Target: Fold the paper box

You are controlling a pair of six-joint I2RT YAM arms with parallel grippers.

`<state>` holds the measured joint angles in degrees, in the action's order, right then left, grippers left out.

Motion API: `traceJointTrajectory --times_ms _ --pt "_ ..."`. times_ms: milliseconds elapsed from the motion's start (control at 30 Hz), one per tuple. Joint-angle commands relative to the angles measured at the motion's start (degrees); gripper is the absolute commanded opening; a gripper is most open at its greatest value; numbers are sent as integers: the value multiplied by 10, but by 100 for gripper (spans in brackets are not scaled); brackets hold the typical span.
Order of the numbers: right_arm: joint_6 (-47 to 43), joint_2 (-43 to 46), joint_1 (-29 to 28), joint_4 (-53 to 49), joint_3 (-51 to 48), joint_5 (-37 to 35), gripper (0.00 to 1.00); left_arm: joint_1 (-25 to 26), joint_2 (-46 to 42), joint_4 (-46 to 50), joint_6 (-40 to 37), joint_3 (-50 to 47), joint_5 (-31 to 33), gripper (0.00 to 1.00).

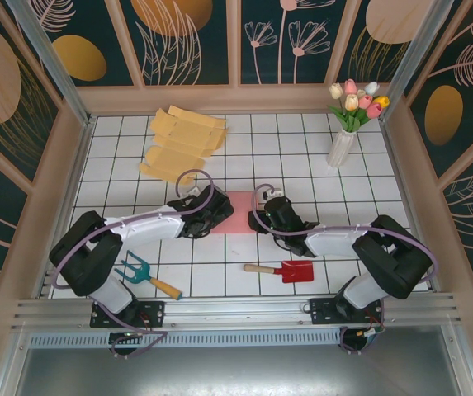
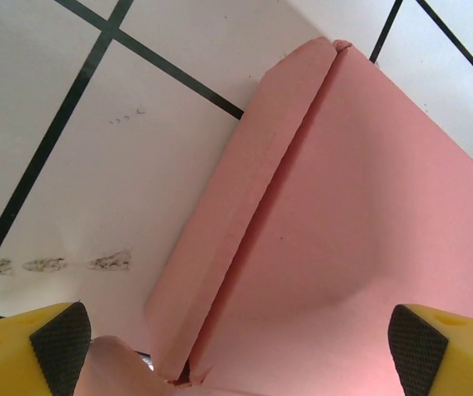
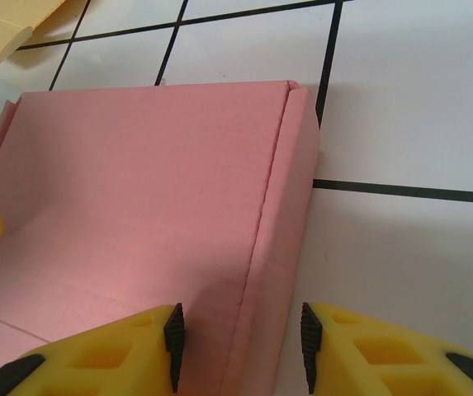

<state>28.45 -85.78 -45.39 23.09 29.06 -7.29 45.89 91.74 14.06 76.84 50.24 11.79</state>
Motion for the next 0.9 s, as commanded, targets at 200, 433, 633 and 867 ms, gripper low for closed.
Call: traceJointTrajectory --times_ms 200,433,633,867 --pt "-4 -3 -4 2 -17 -10 45 14 18 30 31 23 -12 94" --pt "2 -2 -5 6 -20 -10 45 32 39 49 37 51 -21 90" --pt "6 -3 -6 10 -22 -10 45 36 47 54 45 68 -30 90" --pt "9 -3 -10 11 -24 -14 45 37 55 77 61 81 -41 91"
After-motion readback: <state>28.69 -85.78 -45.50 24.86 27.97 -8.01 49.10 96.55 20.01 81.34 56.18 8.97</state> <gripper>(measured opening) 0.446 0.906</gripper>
